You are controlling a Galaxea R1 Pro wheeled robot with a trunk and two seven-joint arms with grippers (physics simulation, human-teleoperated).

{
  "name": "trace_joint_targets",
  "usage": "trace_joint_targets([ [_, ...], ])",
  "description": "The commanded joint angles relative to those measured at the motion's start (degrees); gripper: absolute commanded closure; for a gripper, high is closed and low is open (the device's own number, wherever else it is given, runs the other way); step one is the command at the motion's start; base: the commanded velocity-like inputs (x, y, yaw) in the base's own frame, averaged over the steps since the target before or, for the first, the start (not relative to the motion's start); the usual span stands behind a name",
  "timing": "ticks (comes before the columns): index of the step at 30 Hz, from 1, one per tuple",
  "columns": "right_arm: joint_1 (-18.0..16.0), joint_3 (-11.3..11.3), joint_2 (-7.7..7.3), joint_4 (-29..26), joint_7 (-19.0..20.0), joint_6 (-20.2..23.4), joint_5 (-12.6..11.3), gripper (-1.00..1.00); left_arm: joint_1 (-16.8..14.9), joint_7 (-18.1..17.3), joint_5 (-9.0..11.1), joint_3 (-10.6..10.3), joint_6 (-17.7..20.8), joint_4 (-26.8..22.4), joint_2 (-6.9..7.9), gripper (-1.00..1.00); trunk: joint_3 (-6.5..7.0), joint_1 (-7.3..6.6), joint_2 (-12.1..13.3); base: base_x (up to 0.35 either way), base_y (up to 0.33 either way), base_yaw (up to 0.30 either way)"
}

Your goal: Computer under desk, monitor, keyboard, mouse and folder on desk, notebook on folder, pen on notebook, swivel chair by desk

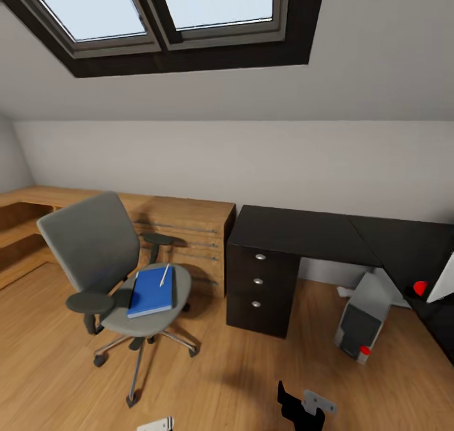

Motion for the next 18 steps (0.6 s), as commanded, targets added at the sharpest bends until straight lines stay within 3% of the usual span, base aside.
trace_joint_targets([
  [1,-0.1,-0.2,0.01,0.1,0.3,-0.2,-0.3,-1.0,0.0,0.1,0.2,0.0,-0.2,0.0,-0.01,-1.0,0.13,-0.23,0.4,0.0,0.0,-0.298],
  [12,-0.1,-0.2,0.01,0.1,0.3,-0.2,-0.2,-1.0,0.0,0.2,0.2,0.0,-0.3,0.0,-0.01,-1.0,2.1,-2.65,4.8,-0.006,0.002,-0.298],
  [18,-0.1,-0.2,0.02,0.1,0.3,-0.2,-0.3,-1.0,0.0,0.1,0.3,0.0,-0.3,0.0,-0.01,-1.0,3.18,-3.96,7.2,-0.192,0.11,-0.298],
])
